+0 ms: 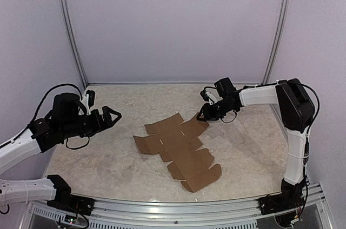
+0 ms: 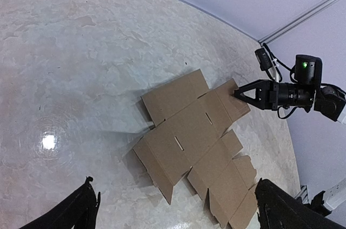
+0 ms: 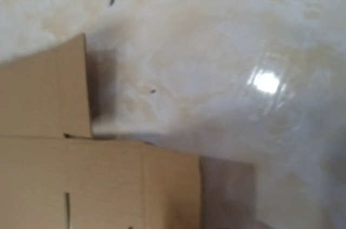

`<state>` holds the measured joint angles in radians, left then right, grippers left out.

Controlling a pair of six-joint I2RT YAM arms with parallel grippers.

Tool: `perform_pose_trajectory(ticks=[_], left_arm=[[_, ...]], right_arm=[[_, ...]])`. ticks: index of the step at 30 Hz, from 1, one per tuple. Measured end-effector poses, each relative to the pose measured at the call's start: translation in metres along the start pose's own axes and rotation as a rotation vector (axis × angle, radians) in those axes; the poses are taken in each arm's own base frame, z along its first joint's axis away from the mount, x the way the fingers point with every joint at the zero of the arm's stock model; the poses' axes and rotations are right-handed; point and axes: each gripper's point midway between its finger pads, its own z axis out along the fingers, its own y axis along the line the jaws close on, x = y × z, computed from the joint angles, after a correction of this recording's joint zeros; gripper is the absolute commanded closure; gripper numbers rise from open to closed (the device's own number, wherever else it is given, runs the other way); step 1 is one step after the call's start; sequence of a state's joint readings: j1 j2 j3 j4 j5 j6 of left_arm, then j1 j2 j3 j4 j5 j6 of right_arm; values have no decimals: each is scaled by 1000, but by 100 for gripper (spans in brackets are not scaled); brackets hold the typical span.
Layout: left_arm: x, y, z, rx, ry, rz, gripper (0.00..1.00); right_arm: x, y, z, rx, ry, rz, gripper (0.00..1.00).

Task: Fold the paper box

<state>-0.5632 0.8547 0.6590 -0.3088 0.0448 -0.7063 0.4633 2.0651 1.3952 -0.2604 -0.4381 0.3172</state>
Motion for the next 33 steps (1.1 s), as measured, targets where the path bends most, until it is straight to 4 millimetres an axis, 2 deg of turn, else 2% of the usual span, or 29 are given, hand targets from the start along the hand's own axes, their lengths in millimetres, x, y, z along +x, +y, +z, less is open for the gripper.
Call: perform_pose_trajectory(ticks=[5,11,20,26,33], left_arm=[[0,0,0,0,0,0,1],[0,0,0,-1,1,0,1],[1,1,2,-3,5,-1,1],[5,2,13,-8,31,-2,1],[13,-2,29,3,72,6,1]], right_arm=[[-3,4,0,-25,-13,4,100],[8,2,-3,-22,-19,25,100],[31,5,-39,-18,-136,163,100],[57,-1,-57,27,-253,324,100],[101,0,-60,106,-359,504,100]])
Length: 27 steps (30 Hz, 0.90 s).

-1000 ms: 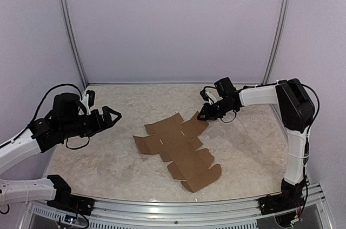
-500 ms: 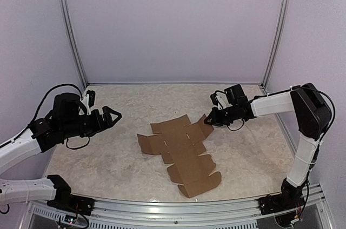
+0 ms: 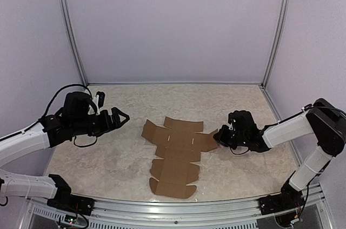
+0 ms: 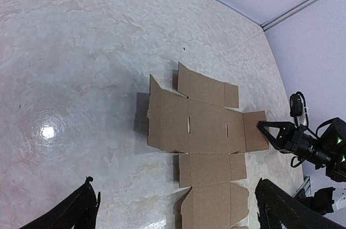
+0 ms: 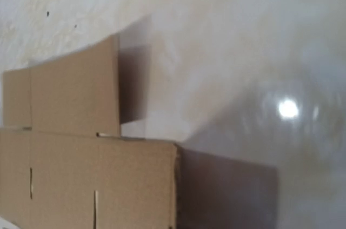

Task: Fold the paper box

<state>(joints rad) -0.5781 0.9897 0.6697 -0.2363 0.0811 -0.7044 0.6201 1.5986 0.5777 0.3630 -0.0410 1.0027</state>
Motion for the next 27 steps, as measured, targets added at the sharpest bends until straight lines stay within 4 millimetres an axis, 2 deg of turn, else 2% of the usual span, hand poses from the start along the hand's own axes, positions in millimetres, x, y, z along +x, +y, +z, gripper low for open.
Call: perform_pose_trajectory(ticks=[4,5,6,7,9,11,14,18,20,27], left_arm=[[1,-12,8,17,23,25,1],[1,-14,9,21,27,32,1],[1,-18,11,25,31,38,1],[1,-20,13,29,36,45,1],[1,-24,16,34,43,55,1],[2,-25,18,34,50,61,1],[3,-26,21,34,58,71,1],[3,-26,21,35,61,84,1],[3,-27,22,35,62,91,1],[2,-28,23,33,64,114,1]], right_arm=[[20,12,-6,12,-59,41,100],[27,19,-7,12,-70,44,97],[31,22,-9,13,-81,48,84],[35,26,-10,16,-94,55,76],[42,29,-13,24,-104,62,68],[43,28,-15,44,-117,55,53],[36,23,-20,81,-149,25,41],[21,25,-31,121,-177,-83,39],[14,32,-33,126,-174,-143,37],[-36,65,-37,96,-146,-374,31]])
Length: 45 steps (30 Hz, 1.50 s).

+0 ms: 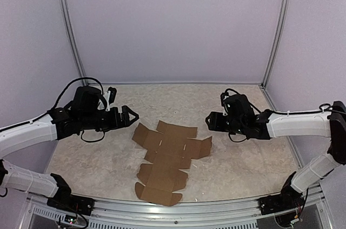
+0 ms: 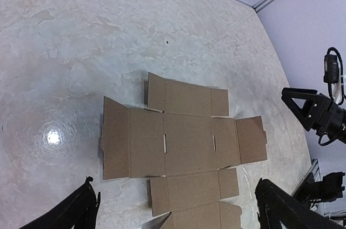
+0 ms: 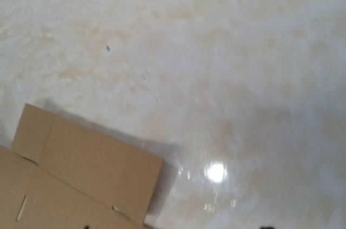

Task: Fold the paper box

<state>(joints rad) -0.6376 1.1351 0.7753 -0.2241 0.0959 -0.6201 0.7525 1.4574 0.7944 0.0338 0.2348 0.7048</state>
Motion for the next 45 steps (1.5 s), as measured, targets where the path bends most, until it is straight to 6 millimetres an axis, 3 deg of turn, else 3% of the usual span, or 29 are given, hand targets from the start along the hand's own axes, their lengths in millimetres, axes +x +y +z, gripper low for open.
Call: perform_pose_trajectory(ticks=[4,7,13,18,26,31,37,45], left_arm=[[1,-1,0,1,4,8,1],[5,-2,1,1,18,22,1],[20,-10,2,12,59,51,1],[29,-14,7,22,90,58,1],[45,-14,16,34,138,36,1],[52,-11,24,25,166,31,1],[60,-7,32,15,199,28,1],[57,-7,37,12,205,24,1]], right_arm=[[-18,3,8,-27,39,-118,24],[-26,0,24,-51,101,-182,19],[-22,-3,60,-138,244,-242,14],[-18,6,89,-254,326,-225,14],[-9,20,127,-396,432,-191,23],[-4,31,138,-476,479,-183,28],[19,34,147,-548,564,-155,34],[28,47,144,-667,606,-138,36]])
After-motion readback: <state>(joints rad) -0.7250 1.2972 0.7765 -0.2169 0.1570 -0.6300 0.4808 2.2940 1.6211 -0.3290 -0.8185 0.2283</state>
